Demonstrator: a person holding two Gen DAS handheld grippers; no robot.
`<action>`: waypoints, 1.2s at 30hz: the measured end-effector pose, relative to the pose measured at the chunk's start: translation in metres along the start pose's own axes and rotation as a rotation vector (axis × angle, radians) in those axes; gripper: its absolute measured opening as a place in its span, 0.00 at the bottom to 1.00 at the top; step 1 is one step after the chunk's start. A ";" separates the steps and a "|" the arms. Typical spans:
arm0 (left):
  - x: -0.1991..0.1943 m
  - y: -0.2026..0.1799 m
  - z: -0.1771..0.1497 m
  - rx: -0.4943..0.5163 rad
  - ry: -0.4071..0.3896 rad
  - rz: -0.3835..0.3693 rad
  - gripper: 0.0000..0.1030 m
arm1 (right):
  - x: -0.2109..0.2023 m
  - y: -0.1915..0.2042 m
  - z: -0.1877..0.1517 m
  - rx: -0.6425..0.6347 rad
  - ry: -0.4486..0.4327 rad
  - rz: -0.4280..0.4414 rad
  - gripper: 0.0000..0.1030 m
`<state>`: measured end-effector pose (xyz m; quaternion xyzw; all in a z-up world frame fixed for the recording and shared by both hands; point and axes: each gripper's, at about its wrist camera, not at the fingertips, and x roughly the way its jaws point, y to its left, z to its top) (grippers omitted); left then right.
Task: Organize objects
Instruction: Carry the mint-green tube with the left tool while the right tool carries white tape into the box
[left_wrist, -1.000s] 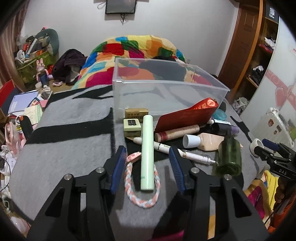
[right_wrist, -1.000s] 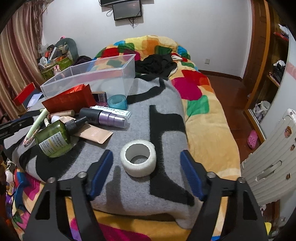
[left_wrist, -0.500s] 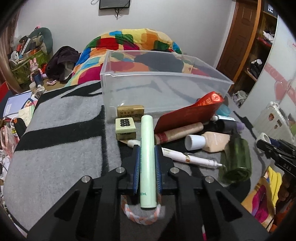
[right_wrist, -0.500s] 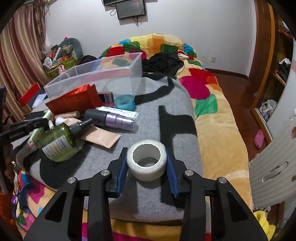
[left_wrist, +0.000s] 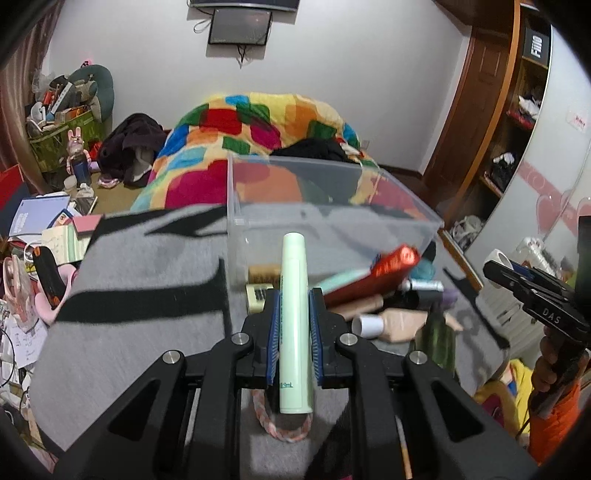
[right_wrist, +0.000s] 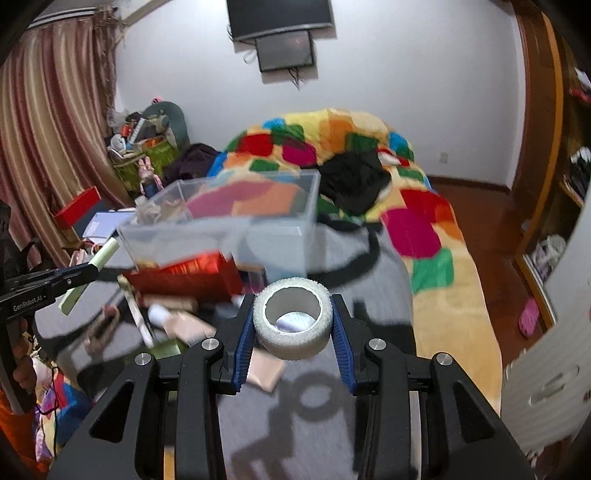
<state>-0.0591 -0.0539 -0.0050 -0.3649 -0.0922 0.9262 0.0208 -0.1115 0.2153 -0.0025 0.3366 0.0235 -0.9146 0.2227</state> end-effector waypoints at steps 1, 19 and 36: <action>-0.001 0.001 0.005 -0.005 -0.005 -0.005 0.14 | 0.002 0.002 0.007 -0.003 -0.008 0.004 0.34; 0.047 0.013 0.074 -0.017 0.042 -0.037 0.14 | 0.070 0.023 0.081 0.000 0.031 0.074 0.34; 0.080 -0.003 0.078 0.065 0.118 -0.022 0.14 | 0.129 0.039 0.083 -0.035 0.193 0.081 0.35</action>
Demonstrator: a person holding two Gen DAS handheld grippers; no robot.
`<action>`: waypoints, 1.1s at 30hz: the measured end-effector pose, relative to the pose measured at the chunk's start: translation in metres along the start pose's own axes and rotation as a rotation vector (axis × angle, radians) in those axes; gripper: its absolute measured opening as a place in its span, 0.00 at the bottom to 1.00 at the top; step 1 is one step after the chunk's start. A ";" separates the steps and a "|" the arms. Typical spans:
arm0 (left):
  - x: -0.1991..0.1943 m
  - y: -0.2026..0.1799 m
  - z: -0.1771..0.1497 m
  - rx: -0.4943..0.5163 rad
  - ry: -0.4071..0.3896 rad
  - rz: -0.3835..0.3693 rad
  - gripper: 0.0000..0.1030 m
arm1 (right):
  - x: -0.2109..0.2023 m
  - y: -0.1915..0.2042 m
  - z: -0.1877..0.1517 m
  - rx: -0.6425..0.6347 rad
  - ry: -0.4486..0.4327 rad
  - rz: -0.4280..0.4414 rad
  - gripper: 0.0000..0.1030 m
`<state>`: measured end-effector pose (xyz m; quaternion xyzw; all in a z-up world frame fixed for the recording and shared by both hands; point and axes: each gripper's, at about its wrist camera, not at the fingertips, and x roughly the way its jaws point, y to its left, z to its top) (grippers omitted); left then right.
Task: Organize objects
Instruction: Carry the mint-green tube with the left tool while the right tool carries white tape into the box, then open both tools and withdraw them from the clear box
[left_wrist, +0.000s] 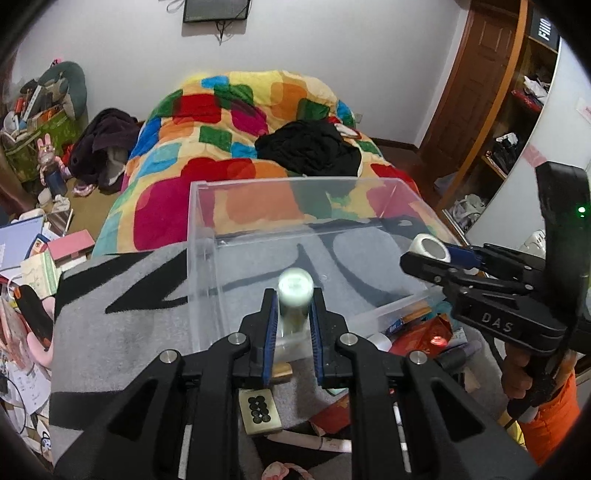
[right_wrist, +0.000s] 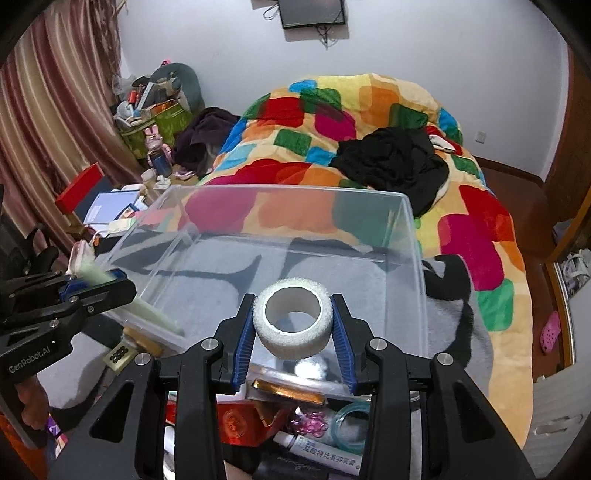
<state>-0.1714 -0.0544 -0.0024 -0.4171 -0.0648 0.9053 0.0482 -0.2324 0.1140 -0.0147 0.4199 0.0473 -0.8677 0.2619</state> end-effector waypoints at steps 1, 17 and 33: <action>-0.003 -0.001 -0.001 0.003 -0.009 0.000 0.15 | -0.001 0.001 -0.001 -0.008 -0.001 -0.004 0.35; -0.065 -0.002 -0.031 0.003 -0.151 0.062 0.63 | -0.062 -0.006 -0.020 -0.024 -0.120 -0.013 0.58; -0.056 0.007 -0.104 -0.031 -0.022 0.048 0.65 | -0.072 -0.039 -0.066 -0.017 -0.081 -0.106 0.67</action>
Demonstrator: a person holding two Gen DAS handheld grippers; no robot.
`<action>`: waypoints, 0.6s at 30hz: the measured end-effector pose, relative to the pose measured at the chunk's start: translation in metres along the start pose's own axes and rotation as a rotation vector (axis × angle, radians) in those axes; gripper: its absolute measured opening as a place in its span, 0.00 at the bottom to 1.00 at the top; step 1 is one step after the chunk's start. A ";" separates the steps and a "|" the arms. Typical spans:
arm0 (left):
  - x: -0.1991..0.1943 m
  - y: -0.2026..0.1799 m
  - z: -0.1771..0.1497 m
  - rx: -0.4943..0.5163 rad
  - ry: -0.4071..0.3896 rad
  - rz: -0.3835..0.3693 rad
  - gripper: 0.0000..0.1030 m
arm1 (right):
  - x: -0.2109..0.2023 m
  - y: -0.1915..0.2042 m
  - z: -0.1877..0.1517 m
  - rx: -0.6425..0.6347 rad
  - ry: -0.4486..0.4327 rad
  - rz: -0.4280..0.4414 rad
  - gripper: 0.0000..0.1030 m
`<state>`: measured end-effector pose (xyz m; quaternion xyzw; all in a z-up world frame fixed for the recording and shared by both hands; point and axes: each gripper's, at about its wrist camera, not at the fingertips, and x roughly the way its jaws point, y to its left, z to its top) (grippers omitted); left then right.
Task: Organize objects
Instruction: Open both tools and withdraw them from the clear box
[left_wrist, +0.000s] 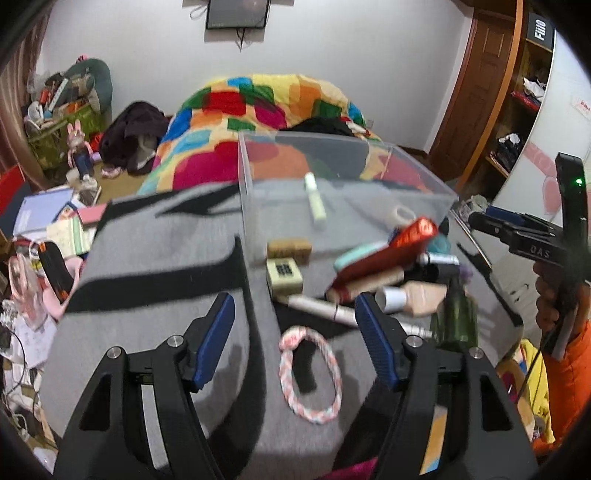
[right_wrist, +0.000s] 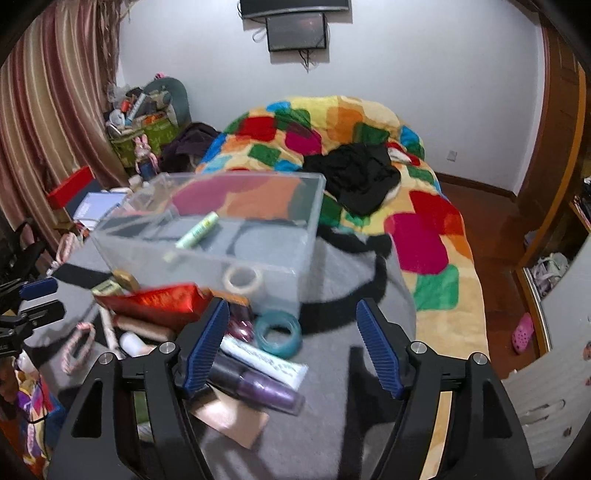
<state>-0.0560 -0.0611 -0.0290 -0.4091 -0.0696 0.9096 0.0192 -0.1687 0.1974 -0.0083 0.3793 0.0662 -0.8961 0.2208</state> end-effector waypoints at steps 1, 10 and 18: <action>0.001 0.000 -0.004 -0.002 0.009 -0.004 0.65 | 0.004 -0.002 -0.003 0.001 0.013 -0.007 0.67; 0.021 -0.008 -0.023 0.001 0.075 -0.017 0.65 | 0.043 -0.006 -0.015 0.036 0.120 0.031 0.66; 0.031 -0.008 -0.026 -0.002 0.068 0.017 0.54 | 0.063 0.000 -0.017 0.041 0.158 0.055 0.66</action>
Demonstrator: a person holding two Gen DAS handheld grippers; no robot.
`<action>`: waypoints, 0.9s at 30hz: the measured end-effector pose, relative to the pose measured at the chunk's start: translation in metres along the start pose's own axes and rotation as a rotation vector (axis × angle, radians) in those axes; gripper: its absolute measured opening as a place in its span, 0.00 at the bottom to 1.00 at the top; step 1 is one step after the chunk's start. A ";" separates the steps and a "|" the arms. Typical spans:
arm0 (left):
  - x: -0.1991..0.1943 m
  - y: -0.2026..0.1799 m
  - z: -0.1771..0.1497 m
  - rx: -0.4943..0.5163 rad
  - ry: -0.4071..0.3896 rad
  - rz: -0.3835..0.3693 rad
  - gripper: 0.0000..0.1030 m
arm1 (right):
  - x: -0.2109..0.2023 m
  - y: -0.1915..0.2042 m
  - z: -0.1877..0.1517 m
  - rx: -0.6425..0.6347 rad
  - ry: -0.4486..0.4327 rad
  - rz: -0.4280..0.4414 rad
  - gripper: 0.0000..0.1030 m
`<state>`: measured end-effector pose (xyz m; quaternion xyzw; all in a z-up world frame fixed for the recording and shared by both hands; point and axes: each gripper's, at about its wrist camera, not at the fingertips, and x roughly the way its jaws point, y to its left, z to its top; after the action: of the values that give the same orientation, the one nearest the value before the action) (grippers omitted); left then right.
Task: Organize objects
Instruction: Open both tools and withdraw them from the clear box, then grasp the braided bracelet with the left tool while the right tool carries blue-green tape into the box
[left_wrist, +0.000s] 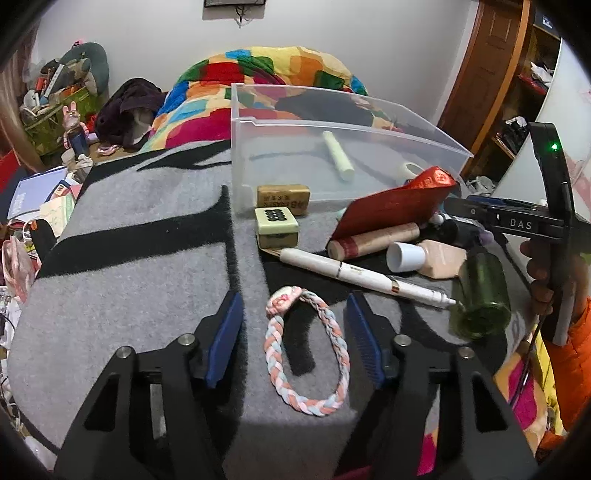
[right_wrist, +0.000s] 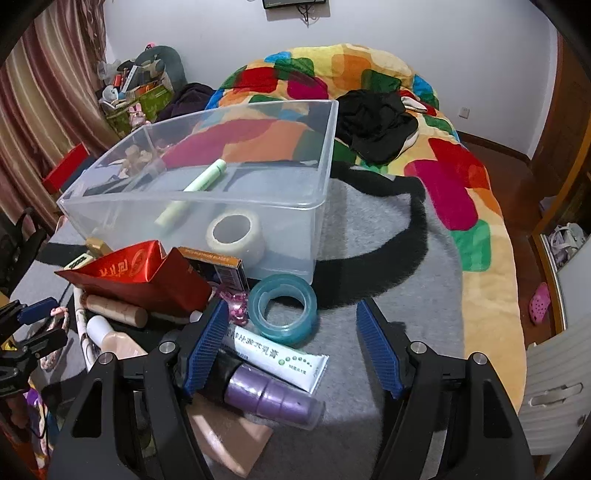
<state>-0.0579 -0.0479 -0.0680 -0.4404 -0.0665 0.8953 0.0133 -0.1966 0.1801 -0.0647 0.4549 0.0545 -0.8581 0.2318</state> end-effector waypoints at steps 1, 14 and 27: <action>0.000 0.000 0.000 -0.002 -0.007 0.002 0.54 | 0.001 0.000 0.000 0.002 0.002 0.001 0.65; -0.006 0.018 -0.002 -0.051 -0.040 -0.018 0.13 | 0.003 0.002 -0.002 0.013 0.018 0.024 0.35; -0.041 0.012 0.028 -0.048 -0.158 -0.028 0.13 | -0.056 0.006 0.009 0.018 -0.131 0.041 0.35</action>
<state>-0.0545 -0.0664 -0.0206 -0.3675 -0.0948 0.9251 0.0101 -0.1738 0.1917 -0.0141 0.4006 0.0223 -0.8817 0.2482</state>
